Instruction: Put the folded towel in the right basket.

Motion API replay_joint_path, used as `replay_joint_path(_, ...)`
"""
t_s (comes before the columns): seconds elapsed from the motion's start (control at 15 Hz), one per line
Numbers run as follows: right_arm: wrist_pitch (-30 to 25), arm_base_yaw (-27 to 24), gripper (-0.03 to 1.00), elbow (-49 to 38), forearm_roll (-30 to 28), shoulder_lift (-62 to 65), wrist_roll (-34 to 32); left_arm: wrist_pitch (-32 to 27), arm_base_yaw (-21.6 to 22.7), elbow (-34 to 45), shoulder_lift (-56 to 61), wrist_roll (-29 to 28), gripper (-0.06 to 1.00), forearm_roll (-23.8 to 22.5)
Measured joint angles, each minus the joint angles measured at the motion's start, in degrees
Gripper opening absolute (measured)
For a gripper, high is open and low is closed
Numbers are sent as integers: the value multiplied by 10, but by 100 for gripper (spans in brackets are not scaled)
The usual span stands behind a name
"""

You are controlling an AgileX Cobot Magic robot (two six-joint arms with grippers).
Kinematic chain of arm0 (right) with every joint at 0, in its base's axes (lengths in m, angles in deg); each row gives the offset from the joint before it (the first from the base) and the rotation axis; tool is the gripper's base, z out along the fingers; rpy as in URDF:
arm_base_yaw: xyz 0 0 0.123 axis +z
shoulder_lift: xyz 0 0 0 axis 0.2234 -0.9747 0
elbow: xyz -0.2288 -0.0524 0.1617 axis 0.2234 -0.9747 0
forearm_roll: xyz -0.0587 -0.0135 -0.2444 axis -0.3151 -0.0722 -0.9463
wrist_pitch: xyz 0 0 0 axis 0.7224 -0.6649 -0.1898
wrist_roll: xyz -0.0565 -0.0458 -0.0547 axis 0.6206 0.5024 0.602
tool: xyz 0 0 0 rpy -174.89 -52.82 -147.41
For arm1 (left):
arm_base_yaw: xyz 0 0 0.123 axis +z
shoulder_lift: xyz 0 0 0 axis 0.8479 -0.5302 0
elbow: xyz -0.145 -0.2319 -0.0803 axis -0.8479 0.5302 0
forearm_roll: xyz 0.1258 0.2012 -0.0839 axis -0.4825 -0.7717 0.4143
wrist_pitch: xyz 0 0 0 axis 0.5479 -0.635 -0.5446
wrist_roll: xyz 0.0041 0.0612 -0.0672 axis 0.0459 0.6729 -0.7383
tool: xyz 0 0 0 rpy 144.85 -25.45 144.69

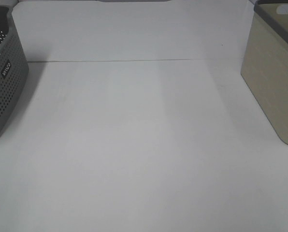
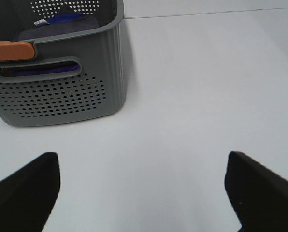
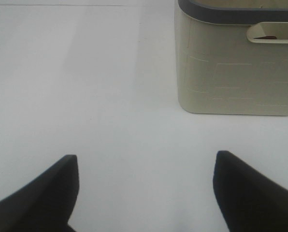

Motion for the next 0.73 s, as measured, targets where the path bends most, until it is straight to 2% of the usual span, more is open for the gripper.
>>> replay_joint_path(0.73,0,0,73,0,-1,0,0,0,0,0,0,0,88,0)
